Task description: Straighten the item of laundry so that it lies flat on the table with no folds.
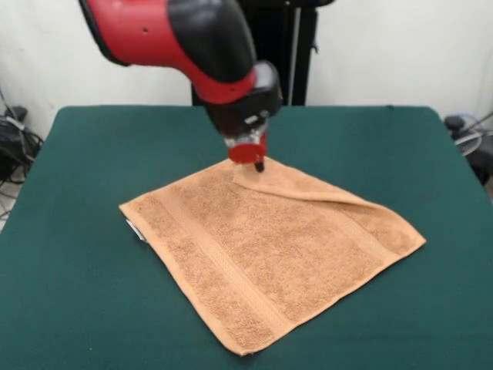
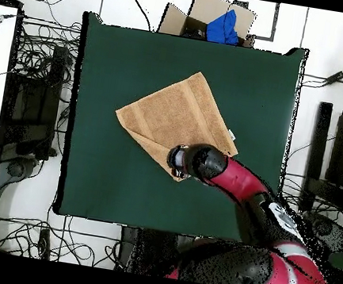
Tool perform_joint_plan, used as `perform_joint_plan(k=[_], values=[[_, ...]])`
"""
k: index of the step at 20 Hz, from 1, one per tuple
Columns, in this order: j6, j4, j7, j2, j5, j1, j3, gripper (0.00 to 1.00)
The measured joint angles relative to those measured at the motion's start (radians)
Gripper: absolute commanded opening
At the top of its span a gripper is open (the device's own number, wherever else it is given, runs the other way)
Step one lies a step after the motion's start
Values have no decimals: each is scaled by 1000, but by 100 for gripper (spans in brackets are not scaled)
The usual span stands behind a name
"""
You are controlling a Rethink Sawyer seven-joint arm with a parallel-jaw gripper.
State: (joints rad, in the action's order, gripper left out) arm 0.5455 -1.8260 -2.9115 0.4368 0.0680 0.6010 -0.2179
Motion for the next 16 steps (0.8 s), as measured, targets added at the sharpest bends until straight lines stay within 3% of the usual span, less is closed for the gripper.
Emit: perform_joint_plan(k=[6,9,15,16], values=[[0,-123,0,1,0,103,-48,0],[0,-160,0,2,1,108,-55,0],[-83,-136,0,8,111,-64,40,0],[-147,-119,0,7,143,-147,82,0]])
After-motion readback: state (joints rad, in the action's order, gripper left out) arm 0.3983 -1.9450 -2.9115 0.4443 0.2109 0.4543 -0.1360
